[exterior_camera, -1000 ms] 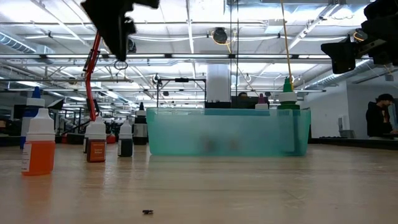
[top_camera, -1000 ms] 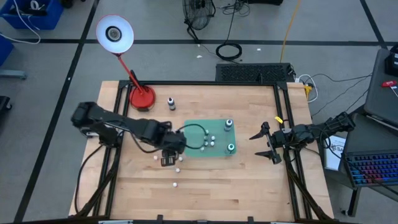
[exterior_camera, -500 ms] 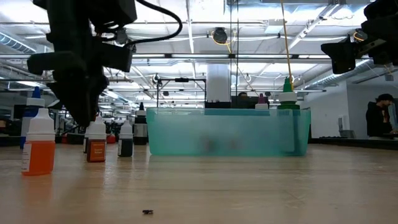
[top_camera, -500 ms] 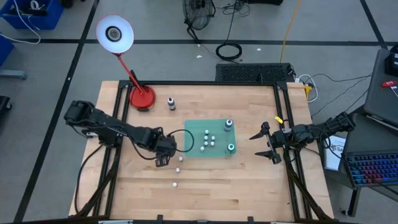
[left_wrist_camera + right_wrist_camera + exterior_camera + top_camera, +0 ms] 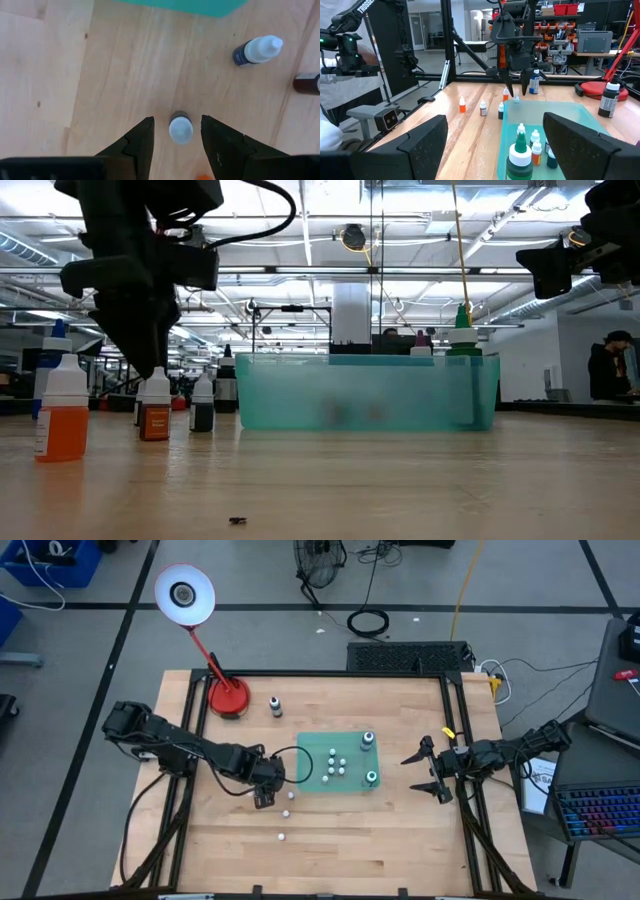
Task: Pick & Place food coloring
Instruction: Put the small dark blue food coloring bottle into the blue bin
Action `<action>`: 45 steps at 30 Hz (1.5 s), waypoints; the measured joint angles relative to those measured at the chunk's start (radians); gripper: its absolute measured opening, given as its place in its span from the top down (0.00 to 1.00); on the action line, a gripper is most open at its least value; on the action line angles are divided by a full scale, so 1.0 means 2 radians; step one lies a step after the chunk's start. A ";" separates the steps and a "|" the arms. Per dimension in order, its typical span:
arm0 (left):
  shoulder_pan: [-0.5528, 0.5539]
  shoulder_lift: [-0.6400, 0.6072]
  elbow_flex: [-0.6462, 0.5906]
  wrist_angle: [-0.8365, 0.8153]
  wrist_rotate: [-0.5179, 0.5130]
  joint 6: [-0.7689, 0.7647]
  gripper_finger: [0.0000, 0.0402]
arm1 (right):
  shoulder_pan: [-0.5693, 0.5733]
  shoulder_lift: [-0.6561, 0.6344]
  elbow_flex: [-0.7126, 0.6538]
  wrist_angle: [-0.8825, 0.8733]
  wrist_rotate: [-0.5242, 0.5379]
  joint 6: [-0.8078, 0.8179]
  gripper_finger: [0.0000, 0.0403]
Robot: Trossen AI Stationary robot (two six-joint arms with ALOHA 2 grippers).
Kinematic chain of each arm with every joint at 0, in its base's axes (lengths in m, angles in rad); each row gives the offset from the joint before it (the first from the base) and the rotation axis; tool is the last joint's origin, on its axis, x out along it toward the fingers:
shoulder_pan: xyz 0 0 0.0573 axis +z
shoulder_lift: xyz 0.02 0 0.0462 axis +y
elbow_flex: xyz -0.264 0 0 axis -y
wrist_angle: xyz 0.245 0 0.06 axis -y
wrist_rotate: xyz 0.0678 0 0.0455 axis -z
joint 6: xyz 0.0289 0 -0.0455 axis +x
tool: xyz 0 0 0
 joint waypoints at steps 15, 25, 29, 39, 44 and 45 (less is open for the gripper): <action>0.000 0.000 -0.007 0.005 0.017 -0.031 0.58 | 0.000 0.000 0.000 0.000 0.000 0.000 0.22; 0.000 0.000 -0.029 0.021 0.017 -0.039 0.58 | 0.000 0.000 0.000 0.000 0.000 0.000 0.22; 0.006 0.000 -0.045 0.068 0.019 -0.029 0.58 | 0.000 0.000 0.000 0.000 0.000 0.000 0.22; 0.007 0.000 -0.046 0.068 0.030 -0.026 0.58 | 0.000 0.000 0.000 0.000 0.000 0.000 0.22; 0.007 0.000 -0.046 0.068 0.030 -0.028 0.58 | 0.000 0.000 0.000 0.000 0.000 0.000 0.22; 0.007 0.000 -0.046 0.068 0.030 -0.028 0.58 | 0.000 0.000 0.000 0.000 0.000 0.000 0.22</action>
